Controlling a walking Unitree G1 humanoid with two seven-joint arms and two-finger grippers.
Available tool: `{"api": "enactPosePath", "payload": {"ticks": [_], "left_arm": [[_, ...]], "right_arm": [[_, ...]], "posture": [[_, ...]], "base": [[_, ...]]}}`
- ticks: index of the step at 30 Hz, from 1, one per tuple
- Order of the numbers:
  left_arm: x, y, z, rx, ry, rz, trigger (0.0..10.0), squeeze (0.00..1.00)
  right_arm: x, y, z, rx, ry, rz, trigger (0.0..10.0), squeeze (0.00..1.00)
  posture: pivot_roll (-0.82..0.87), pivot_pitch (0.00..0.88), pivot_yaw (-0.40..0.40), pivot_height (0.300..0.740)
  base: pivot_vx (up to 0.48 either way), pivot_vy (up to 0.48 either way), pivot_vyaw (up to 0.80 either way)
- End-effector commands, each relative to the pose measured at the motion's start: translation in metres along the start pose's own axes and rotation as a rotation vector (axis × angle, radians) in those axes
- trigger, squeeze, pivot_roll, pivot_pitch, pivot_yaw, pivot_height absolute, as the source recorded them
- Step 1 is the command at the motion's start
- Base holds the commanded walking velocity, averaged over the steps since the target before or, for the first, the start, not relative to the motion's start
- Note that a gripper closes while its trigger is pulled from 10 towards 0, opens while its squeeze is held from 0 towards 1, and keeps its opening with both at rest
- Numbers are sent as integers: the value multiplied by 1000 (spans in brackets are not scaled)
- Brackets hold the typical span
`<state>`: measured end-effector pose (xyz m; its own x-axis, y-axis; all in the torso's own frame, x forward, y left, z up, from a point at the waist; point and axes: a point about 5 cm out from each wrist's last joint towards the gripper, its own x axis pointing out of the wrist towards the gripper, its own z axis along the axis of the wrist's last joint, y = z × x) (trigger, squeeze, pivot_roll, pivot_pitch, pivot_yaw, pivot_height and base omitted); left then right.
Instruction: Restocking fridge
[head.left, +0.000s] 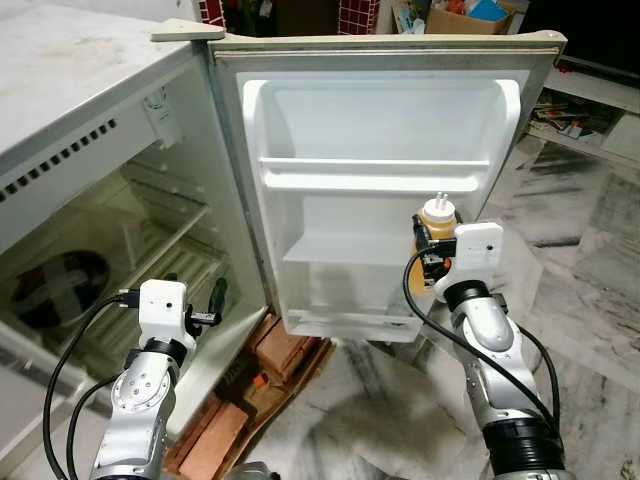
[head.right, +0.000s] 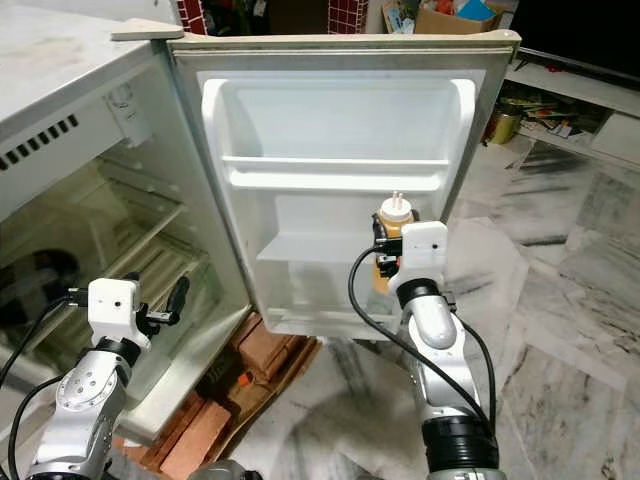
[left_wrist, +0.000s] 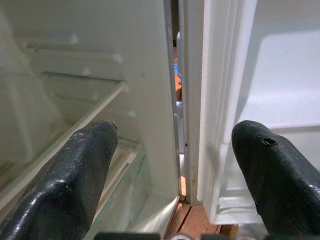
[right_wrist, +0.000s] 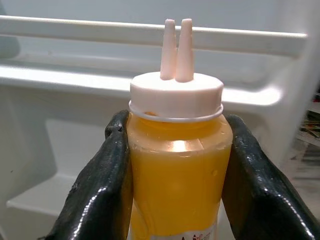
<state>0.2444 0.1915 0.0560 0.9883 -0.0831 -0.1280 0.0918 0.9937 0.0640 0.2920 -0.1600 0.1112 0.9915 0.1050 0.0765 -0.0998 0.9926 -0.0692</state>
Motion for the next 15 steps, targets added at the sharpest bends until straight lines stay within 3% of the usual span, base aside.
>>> {"api": "enactPosePath", "payload": {"ticks": [1,4,15], "left_arm": [[1,1,2,-3,-9,-1,10000,0],[1,0,2,-4,-10,-3,10000,0],[1,-2,2,-18,-9,-2,10000,0]], "right_arm": [[-1,1,4,-1,-19,13,10000,0],[-2,3,2,9,-8,31,10000,0],[-5,9,-2,33,19,80,10000,0]], "posture": [[53,0,24,740],[52,0,24,740],[54,0,21,740]], "base": [[360,0,0],[323,0,0],[0,0,0]]}}
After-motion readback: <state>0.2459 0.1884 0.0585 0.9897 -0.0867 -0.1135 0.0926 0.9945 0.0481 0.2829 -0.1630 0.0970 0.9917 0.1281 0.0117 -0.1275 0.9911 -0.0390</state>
